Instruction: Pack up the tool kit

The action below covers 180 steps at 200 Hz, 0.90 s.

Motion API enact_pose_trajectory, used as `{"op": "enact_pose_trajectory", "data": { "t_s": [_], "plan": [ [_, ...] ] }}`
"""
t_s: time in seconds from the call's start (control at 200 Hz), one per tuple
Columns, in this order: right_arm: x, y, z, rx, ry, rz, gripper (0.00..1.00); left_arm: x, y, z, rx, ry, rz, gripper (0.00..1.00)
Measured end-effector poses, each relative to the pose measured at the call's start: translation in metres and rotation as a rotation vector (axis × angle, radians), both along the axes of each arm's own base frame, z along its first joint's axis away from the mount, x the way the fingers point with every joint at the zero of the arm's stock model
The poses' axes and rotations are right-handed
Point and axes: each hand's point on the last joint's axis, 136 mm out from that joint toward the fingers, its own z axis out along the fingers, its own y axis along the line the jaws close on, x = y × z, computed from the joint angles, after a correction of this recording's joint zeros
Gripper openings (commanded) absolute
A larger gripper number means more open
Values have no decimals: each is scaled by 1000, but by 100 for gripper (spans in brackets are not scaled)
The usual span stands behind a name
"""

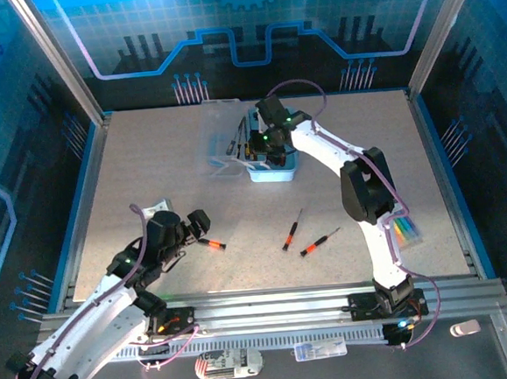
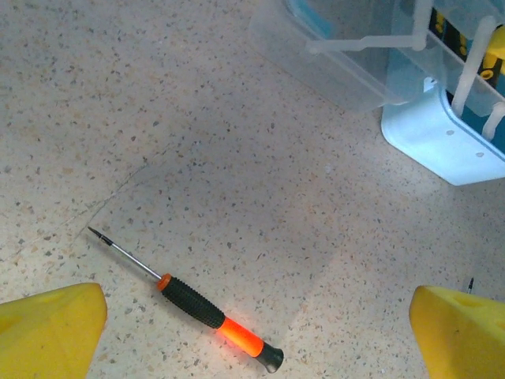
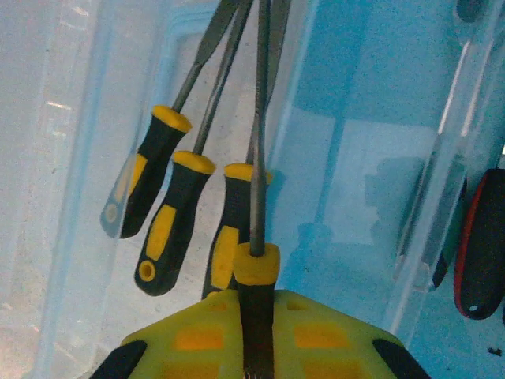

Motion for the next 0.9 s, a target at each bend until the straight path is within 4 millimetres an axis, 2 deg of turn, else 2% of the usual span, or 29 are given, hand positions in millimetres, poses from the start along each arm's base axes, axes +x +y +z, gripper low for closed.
{"op": "enact_pose_trajectory", "data": {
  "t_s": [0.315, 0.475, 0.901],
  "plan": [
    [3, 0, 0, 21, 4, -21, 17, -1, 1, -12, 18, 36, 4, 99],
    [4, 0, 0, 48, 16, -41, 17, -1, 1, -12, 18, 37, 4, 99],
    [10, 0, 3, 148, 45, -106, 26, 0, 3, -11, 24, 32, 12, 99]
  ]
}}
